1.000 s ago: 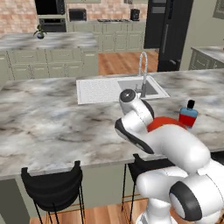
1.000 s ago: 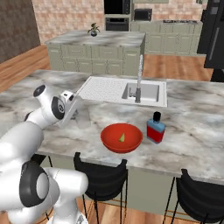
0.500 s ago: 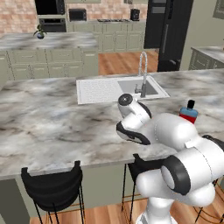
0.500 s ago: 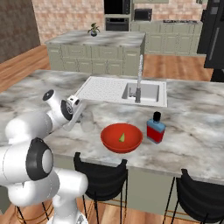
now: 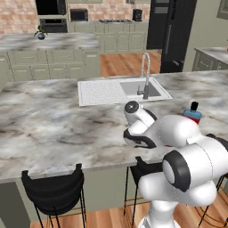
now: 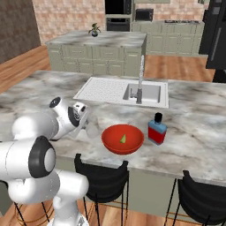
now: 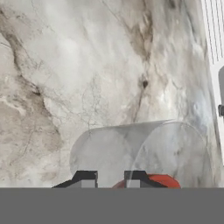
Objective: There is a bowl on the dining counter. Grab a lemon wedge from the fridge and place it in the bowl. Then get the liquor bottle and glass cup from the cabinet and place them next to the bowl.
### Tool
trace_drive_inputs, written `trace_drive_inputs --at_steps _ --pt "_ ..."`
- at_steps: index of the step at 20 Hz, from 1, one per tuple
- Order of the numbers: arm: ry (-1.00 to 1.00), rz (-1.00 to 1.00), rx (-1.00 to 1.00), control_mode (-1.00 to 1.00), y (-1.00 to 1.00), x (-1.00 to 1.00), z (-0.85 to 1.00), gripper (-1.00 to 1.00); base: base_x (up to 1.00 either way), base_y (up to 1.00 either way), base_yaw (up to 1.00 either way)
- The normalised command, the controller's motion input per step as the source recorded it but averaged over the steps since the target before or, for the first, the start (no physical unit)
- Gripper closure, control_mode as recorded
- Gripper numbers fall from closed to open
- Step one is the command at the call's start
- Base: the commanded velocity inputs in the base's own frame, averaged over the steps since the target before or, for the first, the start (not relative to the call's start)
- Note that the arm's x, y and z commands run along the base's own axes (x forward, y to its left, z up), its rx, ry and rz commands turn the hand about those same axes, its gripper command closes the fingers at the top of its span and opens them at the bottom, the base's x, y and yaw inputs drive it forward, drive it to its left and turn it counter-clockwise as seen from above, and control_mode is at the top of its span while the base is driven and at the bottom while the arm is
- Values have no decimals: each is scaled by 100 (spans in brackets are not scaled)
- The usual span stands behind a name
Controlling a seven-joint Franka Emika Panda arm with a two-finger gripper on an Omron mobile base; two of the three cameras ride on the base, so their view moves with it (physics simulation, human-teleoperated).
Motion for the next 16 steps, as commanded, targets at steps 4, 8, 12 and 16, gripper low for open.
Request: trace_drive_inputs --at_steps 4,8,12,16 --pt "0 0 0 -100 -19 0 -26 100 0 0 0" --pt "4 0 0 -100 -4 2 -34 100 0 0 0" --pt "1 1 0 -100 0 12 -26 100 0 0 0" --pt "0 4 0 -100 0 19 -18 100 0 0 0"
